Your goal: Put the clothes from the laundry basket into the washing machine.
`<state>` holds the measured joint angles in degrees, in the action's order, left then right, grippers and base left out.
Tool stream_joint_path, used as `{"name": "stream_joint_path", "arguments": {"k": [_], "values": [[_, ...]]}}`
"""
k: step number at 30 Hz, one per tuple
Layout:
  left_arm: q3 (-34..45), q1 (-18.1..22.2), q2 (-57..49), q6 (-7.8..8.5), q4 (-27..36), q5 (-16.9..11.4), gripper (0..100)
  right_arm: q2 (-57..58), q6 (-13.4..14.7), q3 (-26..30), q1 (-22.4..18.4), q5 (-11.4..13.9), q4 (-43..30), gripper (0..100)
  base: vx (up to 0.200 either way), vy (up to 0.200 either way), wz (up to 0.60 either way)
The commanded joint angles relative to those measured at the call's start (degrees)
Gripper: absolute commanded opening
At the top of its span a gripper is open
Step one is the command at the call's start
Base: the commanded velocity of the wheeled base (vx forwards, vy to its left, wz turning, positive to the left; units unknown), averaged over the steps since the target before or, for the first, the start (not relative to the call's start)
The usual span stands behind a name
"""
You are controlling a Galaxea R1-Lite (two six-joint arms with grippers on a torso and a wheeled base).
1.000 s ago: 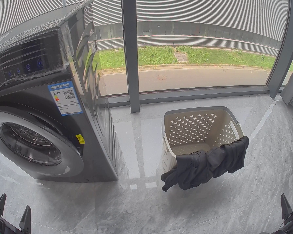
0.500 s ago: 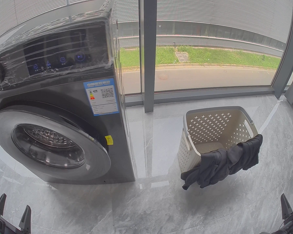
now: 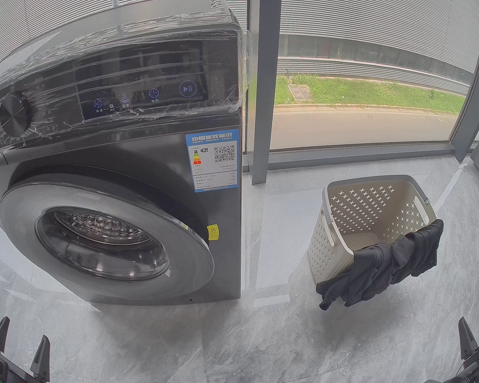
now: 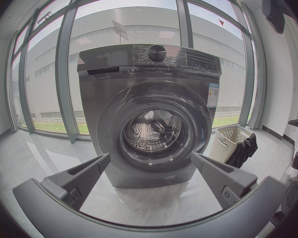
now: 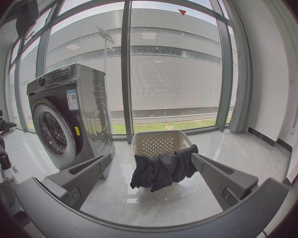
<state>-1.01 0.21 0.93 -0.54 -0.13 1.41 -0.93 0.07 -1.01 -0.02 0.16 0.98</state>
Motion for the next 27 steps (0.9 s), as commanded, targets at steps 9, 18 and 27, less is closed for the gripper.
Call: {"name": "stream_joint_path", "arguments": {"k": [9,18,27], "values": [[0.92,-0.12,-0.84,-0.25,0.05,-0.01,100,0.93,0.01,1.01,0.02,0.02,-0.01,100,0.0,0.044,0.0],[0.92,-0.03,-0.84,-0.25,0.05,-0.01,100,0.93,-0.07,1.01,0.02,0.02,-0.01,100,0.0,0.2,0.0],[0.92,-0.03,-0.84,-0.08,0.05,-0.01,100,0.93,-0.07,1.01,0.02,0.02,-0.01,100,0.0,0.156,0.0]]}}
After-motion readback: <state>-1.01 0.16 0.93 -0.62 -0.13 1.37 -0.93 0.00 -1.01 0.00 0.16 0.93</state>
